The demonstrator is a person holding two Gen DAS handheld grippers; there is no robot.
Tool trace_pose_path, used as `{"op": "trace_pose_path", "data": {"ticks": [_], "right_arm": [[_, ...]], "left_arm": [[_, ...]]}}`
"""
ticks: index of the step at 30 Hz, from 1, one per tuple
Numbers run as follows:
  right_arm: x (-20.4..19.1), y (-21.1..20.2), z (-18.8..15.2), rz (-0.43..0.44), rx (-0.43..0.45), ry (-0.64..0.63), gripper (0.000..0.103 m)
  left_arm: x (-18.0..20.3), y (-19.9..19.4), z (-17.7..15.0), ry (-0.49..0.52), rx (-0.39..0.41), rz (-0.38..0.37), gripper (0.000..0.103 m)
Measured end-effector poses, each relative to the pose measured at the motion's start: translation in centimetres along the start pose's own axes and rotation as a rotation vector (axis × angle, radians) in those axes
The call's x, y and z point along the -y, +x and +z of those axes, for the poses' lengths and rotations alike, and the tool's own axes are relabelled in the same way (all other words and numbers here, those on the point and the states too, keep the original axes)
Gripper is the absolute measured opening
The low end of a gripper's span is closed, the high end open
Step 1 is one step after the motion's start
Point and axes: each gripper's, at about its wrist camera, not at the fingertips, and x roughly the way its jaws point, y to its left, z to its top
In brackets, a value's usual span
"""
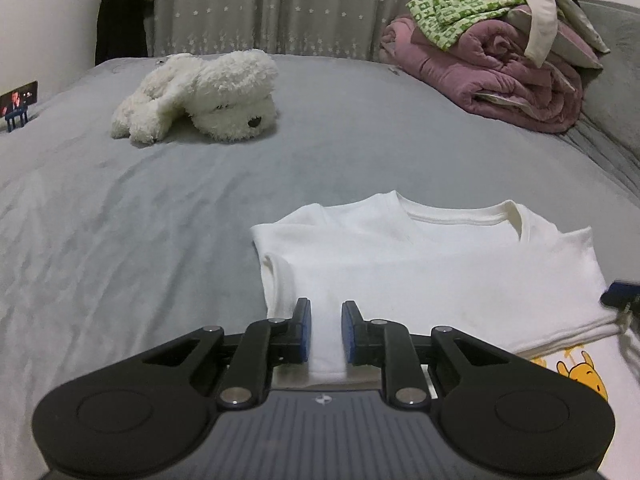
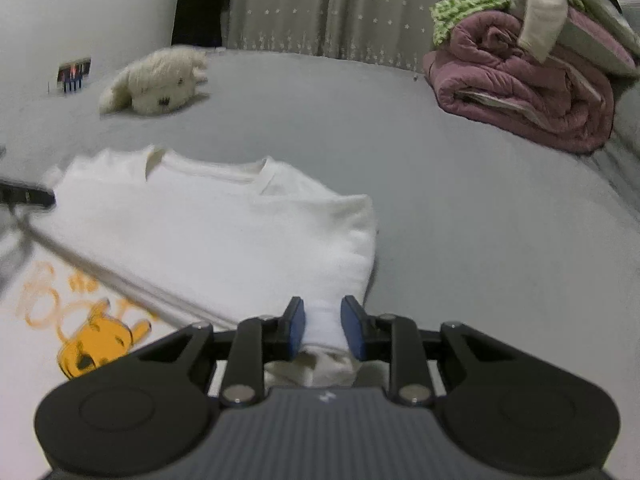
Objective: Fold clothes
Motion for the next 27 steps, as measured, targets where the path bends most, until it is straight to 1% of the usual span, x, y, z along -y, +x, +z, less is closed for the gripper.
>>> {"op": "trace_pose_path", "data": {"ticks": [3, 5, 7, 9, 11, 15, 18, 20, 22, 25, 27], "right_arm": [[3.0, -0.6, 0.9, 0.001, 0.02, 0.151, 0.023], [4.6, -0.9, 0.8, 0.007, -0.025, 0.225, 0.024], [5.0, -2.1, 0.2, 0.002, -0.065, 0.227, 0.025], [5.2, -3.2, -0.4, 0.034, -0.072, 0.221, 0.029], [5.3, -3.5, -0.6, 0.061, -0.068, 0.233, 0.029], [4.7, -2.5, -0.7, 0.098, -0.047, 0.201, 0.029], [3.9, -2.1, -0.9, 0.144, -0.05, 0.177, 0.029], [3.7, -1.9, -1.0, 0.151, -0.046, 0.156, 0.029], [3.7, -1.7, -1.3, 0.159, -0.051, 0.154, 0.028], [3.3, -1.7, -1.5, 0.155, -0.045, 0.118, 0.027], [2.7, -1.9, -1.6, 0.14, -0.037, 0.073, 0.027]], "left_arm": [[0.1, -0.1, 0.1, -0.001, 0.001, 0.0, 0.019], [0.0, -0.4, 0.4, -0.006, 0.015, -0.01, 0.019], [0.1, -0.8, 0.6, -0.013, 0.032, -0.029, 0.019], [0.5, -1.1, 0.7, -0.012, 0.041, -0.049, 0.019], [1.3, -1.2, 0.5, 0.011, 0.037, -0.059, 0.019], [3.2, -1.7, 0.4, 0.055, 0.041, -0.077, 0.019], [4.7, -1.9, 1.2, 0.019, 0.039, -0.124, 0.019], [6.4, -1.6, 2.0, 0.03, 0.039, -0.157, 0.019], [8.5, -0.9, 3.1, 0.056, 0.04, -0.186, 0.019], [12.3, 1.1, 5.5, 0.098, 0.028, -0.265, 0.019], [14.7, 2.8, 7.2, 0.128, 0.003, -0.298, 0.019]]}}
